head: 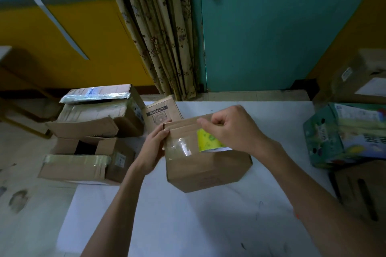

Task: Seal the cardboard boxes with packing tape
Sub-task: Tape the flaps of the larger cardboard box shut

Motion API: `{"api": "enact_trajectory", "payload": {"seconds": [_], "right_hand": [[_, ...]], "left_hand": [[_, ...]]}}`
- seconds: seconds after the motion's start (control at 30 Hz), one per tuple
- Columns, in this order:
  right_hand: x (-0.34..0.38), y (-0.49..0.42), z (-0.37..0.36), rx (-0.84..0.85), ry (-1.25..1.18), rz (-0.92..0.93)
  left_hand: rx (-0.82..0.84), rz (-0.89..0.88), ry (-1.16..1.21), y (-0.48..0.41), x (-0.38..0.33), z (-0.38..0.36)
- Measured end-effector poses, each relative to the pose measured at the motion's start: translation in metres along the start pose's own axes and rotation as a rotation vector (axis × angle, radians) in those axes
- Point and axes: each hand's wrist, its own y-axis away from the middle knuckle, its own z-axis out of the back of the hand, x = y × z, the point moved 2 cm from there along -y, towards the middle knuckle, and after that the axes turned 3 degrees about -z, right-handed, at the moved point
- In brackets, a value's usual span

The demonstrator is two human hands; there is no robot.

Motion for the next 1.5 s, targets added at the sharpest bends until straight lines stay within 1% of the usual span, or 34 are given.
{"api": "enact_trajectory", "payload": {"seconds": [0.03, 0.1, 0.23, 0.33, 0.37, 0.4, 0.47, 0.53, 0.73, 0.8, 0.87, 1.0, 1.1, 1.23, 1.27, 1.4, 1.5], "right_hand": [[0.001, -0.002, -0.003, -0.007, 0.018, 0.002], [0.001, -0.004, -0.003, -0.035, 0.051, 0.008], [-0.006, -0.001, -0.001, -0.058, -0.017, 0.002], [-0.015, 0.002, 0.002, 0.015, -0.156, -0.043], [-0.017, 0.004, 0.003, 0.058, -0.178, -0.055], [-0.02, 0.005, 0.006, 0.088, -0.178, -0.065], [-0.025, 0.004, 0.012, 0.116, -0.144, -0.087], [-0.026, 0.0, 0.019, 0.127, -0.057, -0.084], [-0.02, -0.008, 0.032, 0.137, 0.334, -0.057], [-0.026, -0.012, 0.045, 0.119, 0.512, -0.042], [-0.039, -0.013, 0.056, 0.097, 0.607, -0.061], [-0.058, -0.009, 0.056, 0.029, 0.547, -0.097], [-0.059, -0.007, 0.053, 0.057, 0.56, -0.134], [-0.087, 0.012, 0.045, 0.048, 0.79, -0.181], [-0.099, 0.019, 0.04, 0.03, 0.795, -0.203], [-0.128, 0.025, 0.014, -0.066, 0.529, -0.304], [-0.131, 0.014, 0.001, -0.038, 0.455, -0.35]], "left_hand": [[-0.005, 0.006, -0.025, 0.001, 0.001, -0.001], [-0.065, -0.044, -0.185, -0.001, -0.008, -0.006], [-0.309, -0.188, -0.6, -0.003, -0.032, -0.045], [-0.41, -0.221, -0.967, -0.001, -0.024, -0.076], [-0.417, -0.229, -1.048, -0.002, -0.021, -0.08], [-0.412, -0.236, -1.079, -0.004, -0.02, -0.08], [-0.4, -0.238, -1.076, -0.006, -0.018, -0.077], [-0.386, -0.247, -1.1, -0.006, -0.017, -0.076], [-0.346, -0.237, -1.144, -0.006, -0.017, -0.075], [-0.344, -0.232, -1.15, -0.006, -0.017, -0.071], [-0.342, -0.252, -1.149, -0.007, -0.016, -0.072], [-0.342, -0.304, -1.151, -0.008, -0.016, -0.076], [-0.348, -0.323, -1.157, -0.009, -0.016, -0.073], [-0.369, -0.32, -1.18, -0.007, -0.017, -0.074], [-0.364, -0.324, -1.186, -0.007, -0.018, -0.075], [-0.32, -0.322, -1.194, -0.008, -0.018, -0.075], [-0.316, -0.309, -1.193, -0.01, -0.018, -0.074]]}}
